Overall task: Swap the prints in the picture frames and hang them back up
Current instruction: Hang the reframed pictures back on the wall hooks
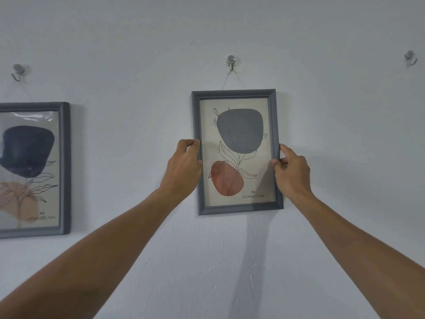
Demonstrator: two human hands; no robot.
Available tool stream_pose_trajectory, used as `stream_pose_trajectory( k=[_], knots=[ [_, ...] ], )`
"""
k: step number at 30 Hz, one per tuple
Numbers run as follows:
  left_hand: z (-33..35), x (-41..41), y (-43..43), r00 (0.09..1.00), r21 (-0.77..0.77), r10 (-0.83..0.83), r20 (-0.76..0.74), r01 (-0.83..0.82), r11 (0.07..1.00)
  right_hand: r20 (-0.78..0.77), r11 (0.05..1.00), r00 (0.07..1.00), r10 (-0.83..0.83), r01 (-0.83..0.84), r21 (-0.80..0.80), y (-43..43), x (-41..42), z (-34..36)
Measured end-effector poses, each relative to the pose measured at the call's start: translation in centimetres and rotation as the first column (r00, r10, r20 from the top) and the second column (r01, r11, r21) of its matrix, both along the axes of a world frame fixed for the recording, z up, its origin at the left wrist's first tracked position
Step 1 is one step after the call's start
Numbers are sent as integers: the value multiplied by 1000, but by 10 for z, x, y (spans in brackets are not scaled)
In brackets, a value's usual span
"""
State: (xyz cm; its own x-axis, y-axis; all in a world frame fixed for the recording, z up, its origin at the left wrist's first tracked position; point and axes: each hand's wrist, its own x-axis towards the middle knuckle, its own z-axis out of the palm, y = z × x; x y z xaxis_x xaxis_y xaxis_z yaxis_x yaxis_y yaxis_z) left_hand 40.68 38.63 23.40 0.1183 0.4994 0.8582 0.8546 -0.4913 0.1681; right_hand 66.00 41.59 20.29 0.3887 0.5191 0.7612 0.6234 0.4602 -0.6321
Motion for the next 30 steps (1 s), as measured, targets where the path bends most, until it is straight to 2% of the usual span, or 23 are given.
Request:
stream_pose_trajectory(
  k=[6,8,13,15,17,19,22,27,30],
  knots=[
    [-11,2,-12,998,37,14,-68,-11,999,60,970,970,-235,230,83,-16,-18,-11],
    [-16,1,-17,997,57,-4,-78,8,998,60,962,971,-231,219,160,-24,-30,-18],
    [-35,-5,-45,990,48,-60,-125,66,997,165,972,982,94,-127,200,-43,-66,-42],
    [-48,-14,-60,991,11,-59,-121,61,998,197,957,955,223,-253,141,-51,-86,-58],
    [-66,-27,-76,995,-59,-34,-97,29,998,157,932,924,349,-359,45,-58,-110,-75],
    [-88,-47,-92,996,-129,14,-84,-25,991,106,883,877,469,-466,-52,-65,-137,-93],
    [-126,-89,-119,990,-211,101,-100,-120,970,124,801,793,596,-577,-160,-80,-183,-123],
    [-188,-181,-177,964,-328,247,-98,-266,907,27,595,623,782,-732,-330,-118,-274,-176],
    [-221,-234,-224,924,-428,372,-83,-370,825,-14,460,510,860,-786,-412,-152,-333,-205]
  ],
)
